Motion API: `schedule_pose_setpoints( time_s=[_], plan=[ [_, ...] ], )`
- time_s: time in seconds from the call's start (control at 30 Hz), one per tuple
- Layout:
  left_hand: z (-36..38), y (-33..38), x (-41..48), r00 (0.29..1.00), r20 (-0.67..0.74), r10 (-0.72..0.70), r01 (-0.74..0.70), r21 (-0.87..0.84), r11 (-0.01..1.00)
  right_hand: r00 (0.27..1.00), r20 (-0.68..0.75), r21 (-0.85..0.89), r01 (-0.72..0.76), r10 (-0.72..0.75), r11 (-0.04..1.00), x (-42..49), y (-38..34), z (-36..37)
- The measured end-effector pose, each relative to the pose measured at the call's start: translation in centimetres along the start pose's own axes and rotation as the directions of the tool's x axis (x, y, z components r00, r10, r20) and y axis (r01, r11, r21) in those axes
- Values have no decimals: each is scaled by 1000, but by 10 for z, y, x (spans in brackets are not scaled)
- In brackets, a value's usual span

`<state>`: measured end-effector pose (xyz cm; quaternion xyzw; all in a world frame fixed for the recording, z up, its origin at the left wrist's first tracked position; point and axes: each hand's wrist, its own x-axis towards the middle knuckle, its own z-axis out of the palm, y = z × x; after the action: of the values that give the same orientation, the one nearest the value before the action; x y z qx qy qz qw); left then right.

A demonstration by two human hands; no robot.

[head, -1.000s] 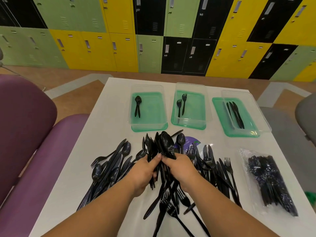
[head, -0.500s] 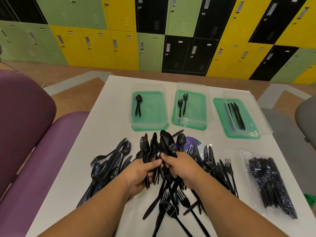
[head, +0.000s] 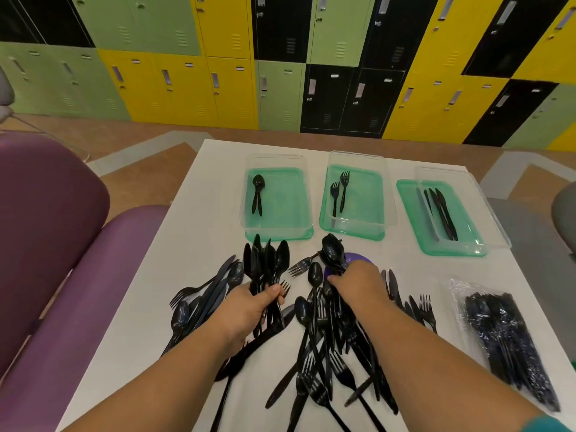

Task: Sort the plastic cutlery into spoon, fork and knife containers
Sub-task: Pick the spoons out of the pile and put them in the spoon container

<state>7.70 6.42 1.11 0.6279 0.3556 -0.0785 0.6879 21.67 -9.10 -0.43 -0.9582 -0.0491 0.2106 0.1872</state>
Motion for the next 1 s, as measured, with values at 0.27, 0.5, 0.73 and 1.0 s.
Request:
schedule_pose_setpoints(
  time_s=[0.27,0.5,0.73,1.0],
  plan=[
    [-9,22,0,995,-43,86,-80,130,988,999,47,248,9,-21,969,-3,3,-18],
    [-13,76,29,966,-71,247,-226,223,948,984,91,503,90,-156,860,6,-31,-43],
    [-13,141,105,969,-138,204,-172,214,962,962,159,708,47,-224,704,58,-106,-42],
    [-7,140,175,982,-166,94,50,700,712,964,243,575,-51,-110,816,115,-151,-6]
  ],
)
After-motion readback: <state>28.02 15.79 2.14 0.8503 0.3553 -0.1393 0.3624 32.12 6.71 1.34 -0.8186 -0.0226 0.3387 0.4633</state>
